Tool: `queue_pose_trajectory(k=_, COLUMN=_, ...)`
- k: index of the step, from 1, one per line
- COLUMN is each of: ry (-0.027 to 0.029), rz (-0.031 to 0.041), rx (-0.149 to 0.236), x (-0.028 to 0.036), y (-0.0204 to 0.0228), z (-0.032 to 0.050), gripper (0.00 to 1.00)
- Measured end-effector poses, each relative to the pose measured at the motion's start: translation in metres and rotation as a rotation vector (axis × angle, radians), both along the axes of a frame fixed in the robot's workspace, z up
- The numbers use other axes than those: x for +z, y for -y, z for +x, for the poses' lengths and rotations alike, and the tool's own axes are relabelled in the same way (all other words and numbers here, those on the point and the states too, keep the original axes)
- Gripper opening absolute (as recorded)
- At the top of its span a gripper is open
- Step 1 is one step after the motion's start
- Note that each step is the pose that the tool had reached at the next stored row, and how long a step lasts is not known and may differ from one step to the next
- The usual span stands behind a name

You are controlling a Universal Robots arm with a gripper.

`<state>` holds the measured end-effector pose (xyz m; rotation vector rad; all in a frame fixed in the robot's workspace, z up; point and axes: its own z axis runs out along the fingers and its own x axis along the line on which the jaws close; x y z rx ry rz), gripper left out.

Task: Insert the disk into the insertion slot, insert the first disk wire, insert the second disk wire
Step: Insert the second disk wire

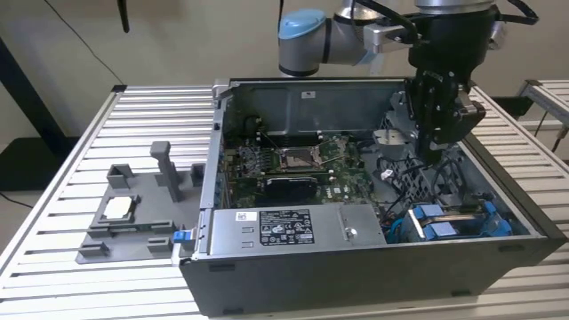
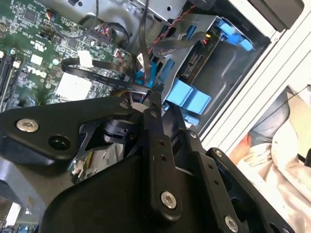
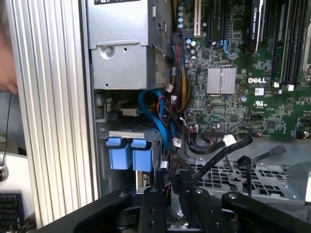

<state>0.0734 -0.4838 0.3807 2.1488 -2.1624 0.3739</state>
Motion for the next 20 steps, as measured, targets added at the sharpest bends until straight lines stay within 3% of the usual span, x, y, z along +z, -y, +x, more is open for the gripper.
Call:
queue_pose_trajectory(k=3, ry=0.0133, rz=-0.0014, rx=0.0, x=-0.0038, y=-0.0013, z=-0.0016, gripper=0.27)
queue_pose_trajectory(k=6, ry=0.0202, rz=-0.0039, rx=0.0, x=-0.0066, y=-0.0015, z=-0.0025, gripper=0.27)
queue_pose_trajectory(k=13, ry=0.0208, rz=-0.0057, rx=0.001, x=-0.007, y=-0.0017, z=-0.0029, gripper=0.27)
queue_pose_trajectory(k=20, ry=0.0253, rz=-0.0175, rx=0.001, x=-0.0084, y=-0.0028, z=-0.0062, gripper=0.27)
